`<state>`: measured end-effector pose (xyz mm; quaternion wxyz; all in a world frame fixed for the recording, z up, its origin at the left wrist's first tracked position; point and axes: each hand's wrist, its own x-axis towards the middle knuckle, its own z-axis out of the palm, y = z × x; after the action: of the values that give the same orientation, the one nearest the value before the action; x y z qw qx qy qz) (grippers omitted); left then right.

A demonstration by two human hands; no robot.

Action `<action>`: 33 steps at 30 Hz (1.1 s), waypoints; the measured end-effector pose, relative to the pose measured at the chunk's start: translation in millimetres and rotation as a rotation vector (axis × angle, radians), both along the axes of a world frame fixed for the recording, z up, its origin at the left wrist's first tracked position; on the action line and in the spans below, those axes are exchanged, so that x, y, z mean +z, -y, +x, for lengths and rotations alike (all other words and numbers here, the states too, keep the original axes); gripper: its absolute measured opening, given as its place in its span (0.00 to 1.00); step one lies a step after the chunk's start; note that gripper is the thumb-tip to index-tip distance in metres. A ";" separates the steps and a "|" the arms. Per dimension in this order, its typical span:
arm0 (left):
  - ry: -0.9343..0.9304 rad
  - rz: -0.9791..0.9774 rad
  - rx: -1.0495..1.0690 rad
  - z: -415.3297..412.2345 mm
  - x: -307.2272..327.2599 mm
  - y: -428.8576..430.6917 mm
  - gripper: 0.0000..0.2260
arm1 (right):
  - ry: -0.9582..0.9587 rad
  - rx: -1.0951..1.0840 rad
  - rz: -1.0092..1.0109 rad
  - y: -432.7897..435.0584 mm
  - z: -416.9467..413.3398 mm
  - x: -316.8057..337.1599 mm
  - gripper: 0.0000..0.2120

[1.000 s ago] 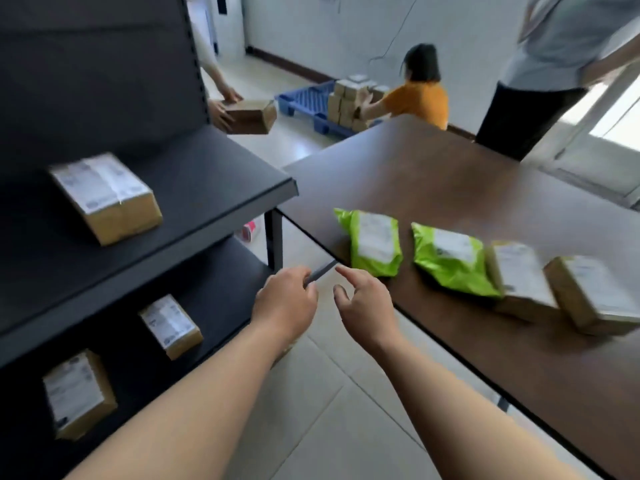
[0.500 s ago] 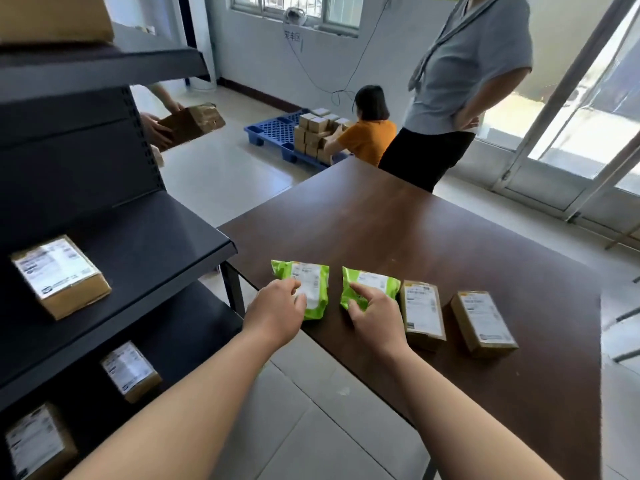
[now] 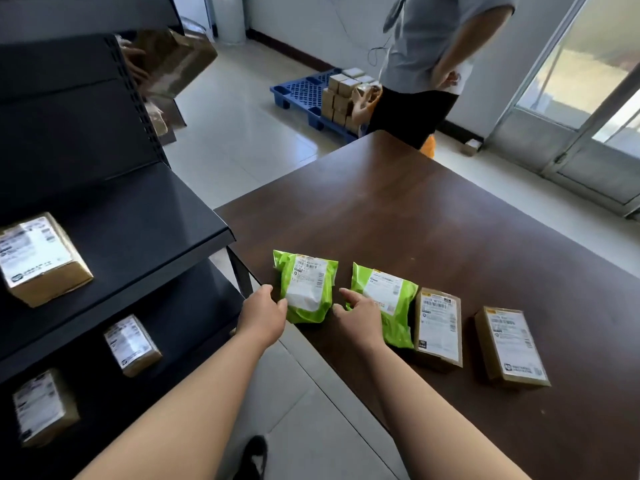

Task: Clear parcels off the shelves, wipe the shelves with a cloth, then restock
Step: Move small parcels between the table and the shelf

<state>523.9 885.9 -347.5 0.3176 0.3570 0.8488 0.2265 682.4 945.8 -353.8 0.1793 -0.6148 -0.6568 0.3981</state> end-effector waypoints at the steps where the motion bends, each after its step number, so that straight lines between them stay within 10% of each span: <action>1: 0.019 -0.015 0.009 -3.0 -4.8 -6.9 0.23 | -0.002 -0.008 -0.018 -4.3 -4.4 -4.4 0.20; 24: 0.028 -0.038 -0.132 -39.7 -50.4 -96.9 0.06 | -0.047 -0.230 -0.141 -58.2 -47.4 -43.0 0.20; 33: 0.036 0.029 -0.151 -31.1 -42.7 -97.2 0.03 | 0.423 -0.349 -0.129 -69.2 23.2 -42.0 0.27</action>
<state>492.8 983.1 -390.2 0.3437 0.4204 0.8103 0.2203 705.6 1015.0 -395.8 0.0644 -0.7982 -0.5371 0.2649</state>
